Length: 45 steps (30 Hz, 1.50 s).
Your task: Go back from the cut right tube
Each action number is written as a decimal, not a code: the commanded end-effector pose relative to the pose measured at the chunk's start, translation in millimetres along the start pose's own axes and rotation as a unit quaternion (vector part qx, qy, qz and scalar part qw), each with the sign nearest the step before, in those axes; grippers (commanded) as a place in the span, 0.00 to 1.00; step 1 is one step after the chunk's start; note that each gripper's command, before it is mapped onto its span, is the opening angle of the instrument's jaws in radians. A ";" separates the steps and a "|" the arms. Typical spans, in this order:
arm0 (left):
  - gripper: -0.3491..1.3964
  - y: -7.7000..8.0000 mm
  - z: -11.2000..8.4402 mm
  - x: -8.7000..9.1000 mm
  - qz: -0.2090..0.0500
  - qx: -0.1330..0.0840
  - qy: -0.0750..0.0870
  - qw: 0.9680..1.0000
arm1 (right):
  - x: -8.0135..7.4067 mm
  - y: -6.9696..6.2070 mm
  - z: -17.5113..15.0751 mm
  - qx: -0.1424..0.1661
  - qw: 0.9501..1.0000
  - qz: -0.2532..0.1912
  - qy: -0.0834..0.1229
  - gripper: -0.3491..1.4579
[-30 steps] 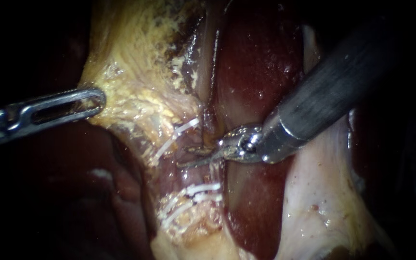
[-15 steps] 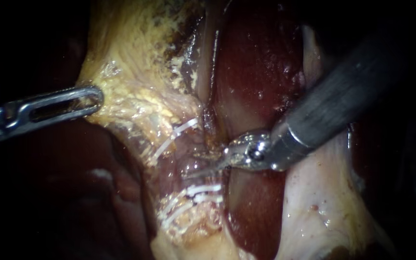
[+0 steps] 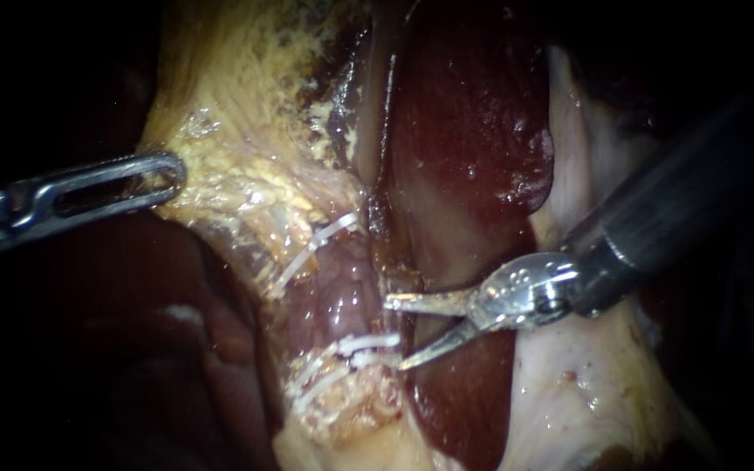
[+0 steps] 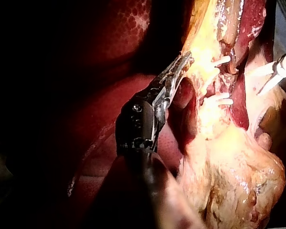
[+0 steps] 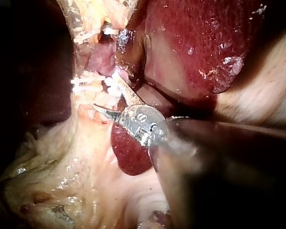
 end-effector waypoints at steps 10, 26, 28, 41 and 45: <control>0.00 -0.1 0.1 0.0 0.000 0.000 0.000 1.000 | 2.8 2.0 -6.2 -0.026 0.999 -0.013 0.036 0.98; 0.00 -0.7 9.3 2.8 0.049 0.047 0.015 0.998 | 2.2 1.4 -5.6 -0.016 0.999 -0.016 0.043 0.98; 0.00 -1.2 11.2 2.8 0.056 0.051 0.012 0.997 | 2.2 1.3 -5.5 -0.014 0.999 -0.016 0.044 0.98; 0.00 -3.3 14.4 2.0 0.084 0.069 -0.005 0.994 | 2.2 1.3 -5.3 -0.015 0.999 -0.016 0.044 0.98; 0.00 -3.3 14.3 2.0 0.085 0.069 -0.005 0.994 | 2.3 1.3 -5.3 -0.014 0.999 -0.016 0.044 0.98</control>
